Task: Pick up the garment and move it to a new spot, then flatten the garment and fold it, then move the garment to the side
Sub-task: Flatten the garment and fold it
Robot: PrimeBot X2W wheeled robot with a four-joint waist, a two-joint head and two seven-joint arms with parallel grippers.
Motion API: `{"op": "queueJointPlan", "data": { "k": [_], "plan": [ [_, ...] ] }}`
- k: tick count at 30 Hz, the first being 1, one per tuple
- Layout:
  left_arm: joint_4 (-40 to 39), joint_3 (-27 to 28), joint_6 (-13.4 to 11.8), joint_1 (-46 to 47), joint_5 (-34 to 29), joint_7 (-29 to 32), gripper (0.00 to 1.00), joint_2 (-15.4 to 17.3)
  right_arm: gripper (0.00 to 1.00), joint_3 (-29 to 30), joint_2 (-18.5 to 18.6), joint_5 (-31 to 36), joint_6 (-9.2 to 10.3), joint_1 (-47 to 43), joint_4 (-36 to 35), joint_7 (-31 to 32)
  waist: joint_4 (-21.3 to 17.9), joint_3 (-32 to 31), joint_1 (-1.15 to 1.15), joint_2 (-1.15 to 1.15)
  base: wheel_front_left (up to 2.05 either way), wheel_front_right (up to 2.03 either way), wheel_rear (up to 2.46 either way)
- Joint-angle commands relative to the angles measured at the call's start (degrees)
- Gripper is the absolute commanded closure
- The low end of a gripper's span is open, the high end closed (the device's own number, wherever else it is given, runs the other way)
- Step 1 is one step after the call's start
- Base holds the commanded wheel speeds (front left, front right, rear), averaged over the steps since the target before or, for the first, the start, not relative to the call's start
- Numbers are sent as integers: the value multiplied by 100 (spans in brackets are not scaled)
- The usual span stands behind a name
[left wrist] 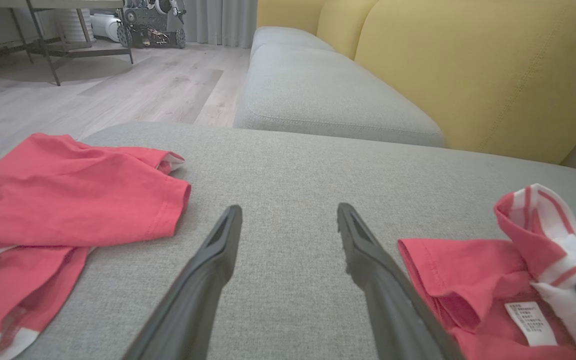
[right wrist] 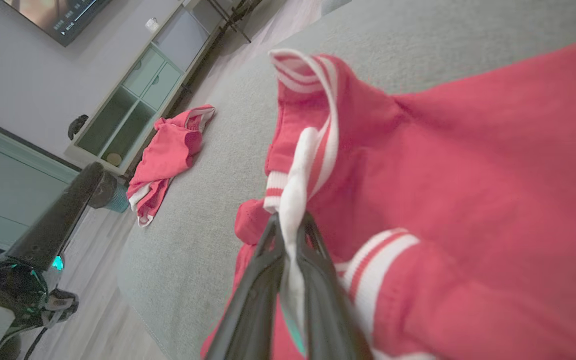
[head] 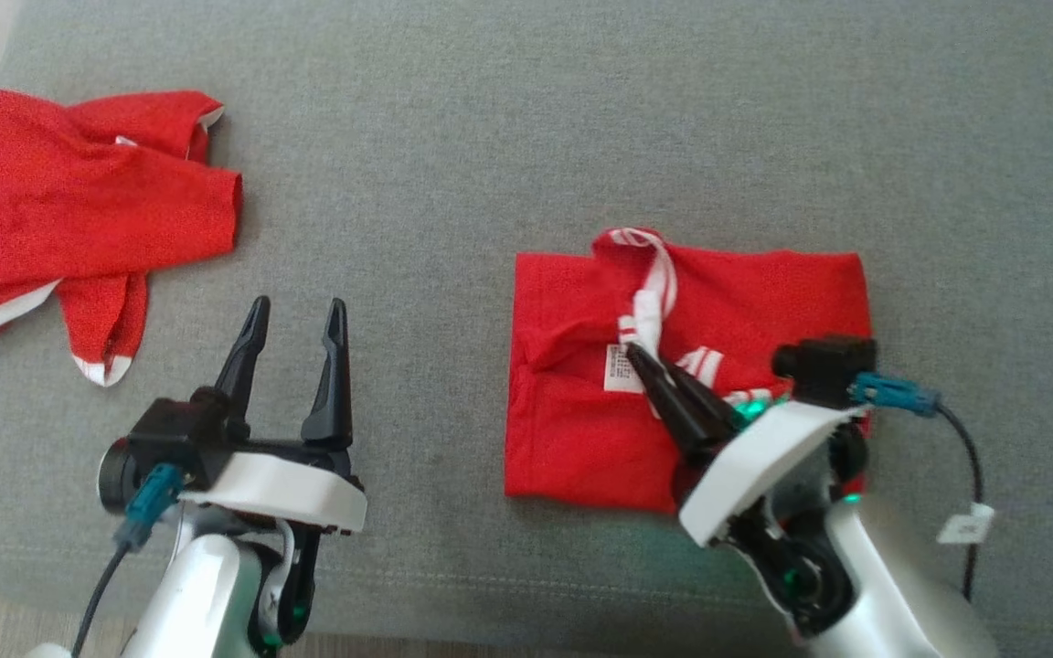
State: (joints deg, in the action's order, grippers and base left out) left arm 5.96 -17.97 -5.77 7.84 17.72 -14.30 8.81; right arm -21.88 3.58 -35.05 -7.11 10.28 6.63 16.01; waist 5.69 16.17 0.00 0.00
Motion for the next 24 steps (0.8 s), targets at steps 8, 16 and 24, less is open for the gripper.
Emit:
{"op": "queueJointPlan", "data": {
  "k": [8,16,24],
  "plan": [
    [-152,251,47,259,-98,-70,0,20,91,-779,-69,-358,-37,634,479,-587,5,106,0,0,0,0,0],
    [-119,296,75,261,-132,-70,0,0,0,-1135,-69,-432,-37,977,170,-1158,-71,62,0,0,0,0,0],
    [-108,353,69,203,-153,-70,0,10,0,-486,126,-39,-37,967,-797,-1711,-183,-45,0,0,0,0,0]
  ]
}}
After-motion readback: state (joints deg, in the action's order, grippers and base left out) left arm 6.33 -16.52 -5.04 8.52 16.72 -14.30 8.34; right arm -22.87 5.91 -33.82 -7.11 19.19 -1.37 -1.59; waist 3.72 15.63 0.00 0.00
